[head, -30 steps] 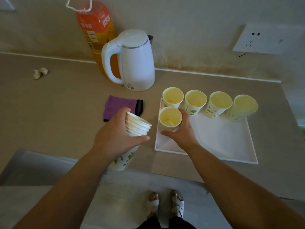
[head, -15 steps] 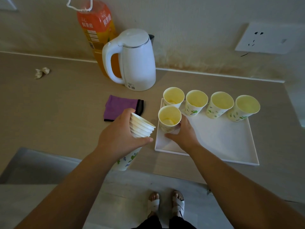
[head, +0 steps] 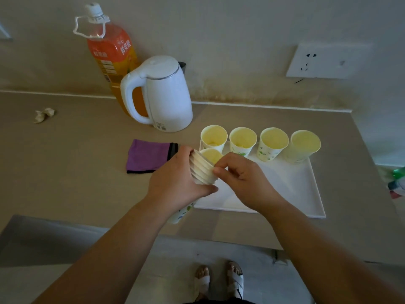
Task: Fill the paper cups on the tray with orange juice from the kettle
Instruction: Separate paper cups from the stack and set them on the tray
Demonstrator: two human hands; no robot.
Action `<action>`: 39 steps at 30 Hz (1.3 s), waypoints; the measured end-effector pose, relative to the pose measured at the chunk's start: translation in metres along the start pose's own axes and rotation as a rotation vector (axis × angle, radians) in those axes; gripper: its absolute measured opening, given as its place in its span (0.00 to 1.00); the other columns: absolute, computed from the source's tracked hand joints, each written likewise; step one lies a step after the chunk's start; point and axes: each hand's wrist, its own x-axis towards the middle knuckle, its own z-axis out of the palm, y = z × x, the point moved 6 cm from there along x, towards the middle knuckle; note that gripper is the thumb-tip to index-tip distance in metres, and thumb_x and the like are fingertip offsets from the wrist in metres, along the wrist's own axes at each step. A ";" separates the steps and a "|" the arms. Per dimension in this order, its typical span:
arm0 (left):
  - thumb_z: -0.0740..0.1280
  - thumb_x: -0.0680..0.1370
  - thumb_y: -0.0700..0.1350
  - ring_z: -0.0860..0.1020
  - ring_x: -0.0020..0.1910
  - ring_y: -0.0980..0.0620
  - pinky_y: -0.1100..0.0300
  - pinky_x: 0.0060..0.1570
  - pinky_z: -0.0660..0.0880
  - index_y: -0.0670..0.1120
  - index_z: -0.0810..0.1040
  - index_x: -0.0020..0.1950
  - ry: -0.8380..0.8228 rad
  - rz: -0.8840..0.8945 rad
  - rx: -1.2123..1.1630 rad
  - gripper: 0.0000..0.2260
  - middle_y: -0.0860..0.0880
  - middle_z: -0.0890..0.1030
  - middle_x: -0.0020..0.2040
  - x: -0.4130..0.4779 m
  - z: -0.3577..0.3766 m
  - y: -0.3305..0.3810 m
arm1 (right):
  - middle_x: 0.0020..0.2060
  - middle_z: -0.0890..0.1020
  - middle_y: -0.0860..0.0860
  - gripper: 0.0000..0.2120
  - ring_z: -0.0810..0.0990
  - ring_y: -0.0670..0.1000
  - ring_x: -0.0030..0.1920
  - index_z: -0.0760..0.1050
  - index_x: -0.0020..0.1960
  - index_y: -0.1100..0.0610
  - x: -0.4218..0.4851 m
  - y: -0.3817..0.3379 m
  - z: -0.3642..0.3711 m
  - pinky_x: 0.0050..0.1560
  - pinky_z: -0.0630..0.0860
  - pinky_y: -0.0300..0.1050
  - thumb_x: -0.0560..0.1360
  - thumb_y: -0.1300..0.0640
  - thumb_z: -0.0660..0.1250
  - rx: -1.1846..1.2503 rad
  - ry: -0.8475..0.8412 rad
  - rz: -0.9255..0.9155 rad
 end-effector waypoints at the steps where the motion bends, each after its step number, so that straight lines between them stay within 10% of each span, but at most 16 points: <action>1: 0.76 0.60 0.62 0.76 0.46 0.57 0.58 0.41 0.74 0.54 0.64 0.60 0.007 -0.002 0.003 0.35 0.59 0.74 0.49 0.000 -0.001 0.003 | 0.34 0.73 0.39 0.15 0.72 0.37 0.36 0.69 0.38 0.42 -0.001 0.000 -0.003 0.38 0.66 0.27 0.77 0.60 0.65 0.016 0.019 0.014; 17: 0.74 0.62 0.63 0.77 0.45 0.55 0.56 0.41 0.75 0.53 0.65 0.58 0.034 0.037 0.052 0.32 0.58 0.76 0.48 0.005 0.004 0.034 | 0.43 0.71 0.42 0.14 0.71 0.35 0.39 0.68 0.39 0.45 -0.003 0.008 -0.043 0.42 0.66 0.26 0.79 0.61 0.61 0.184 0.465 0.070; 23: 0.74 0.62 0.63 0.77 0.48 0.56 0.53 0.45 0.77 0.55 0.65 0.63 0.031 0.049 0.001 0.34 0.58 0.76 0.52 -0.001 0.008 0.028 | 0.51 0.72 0.46 0.04 0.74 0.41 0.50 0.73 0.44 0.48 0.002 0.013 -0.044 0.50 0.72 0.36 0.77 0.55 0.66 0.386 0.320 0.124; 28: 0.74 0.64 0.63 0.77 0.50 0.56 0.55 0.45 0.76 0.55 0.64 0.65 0.038 0.074 0.037 0.34 0.59 0.76 0.54 -0.003 0.012 0.035 | 0.61 0.77 0.55 0.35 0.79 0.52 0.58 0.67 0.65 0.50 -0.003 0.033 -0.025 0.58 0.77 0.49 0.62 0.55 0.78 0.881 0.255 0.366; 31: 0.74 0.64 0.63 0.76 0.49 0.56 0.55 0.45 0.76 0.56 0.65 0.65 0.017 0.089 0.048 0.34 0.59 0.75 0.53 -0.004 0.015 0.034 | 0.59 0.78 0.61 0.37 0.80 0.56 0.58 0.66 0.69 0.62 -0.003 0.039 -0.023 0.59 0.77 0.49 0.63 0.58 0.76 1.083 0.166 0.395; 39: 0.75 0.63 0.61 0.73 0.54 0.56 0.55 0.51 0.73 0.56 0.65 0.67 0.100 -0.049 -0.131 0.37 0.59 0.72 0.54 0.007 -0.005 0.002 | 0.59 0.75 0.47 0.36 0.78 0.44 0.56 0.63 0.67 0.50 -0.012 0.095 -0.060 0.54 0.78 0.43 0.67 0.69 0.74 0.582 0.410 0.336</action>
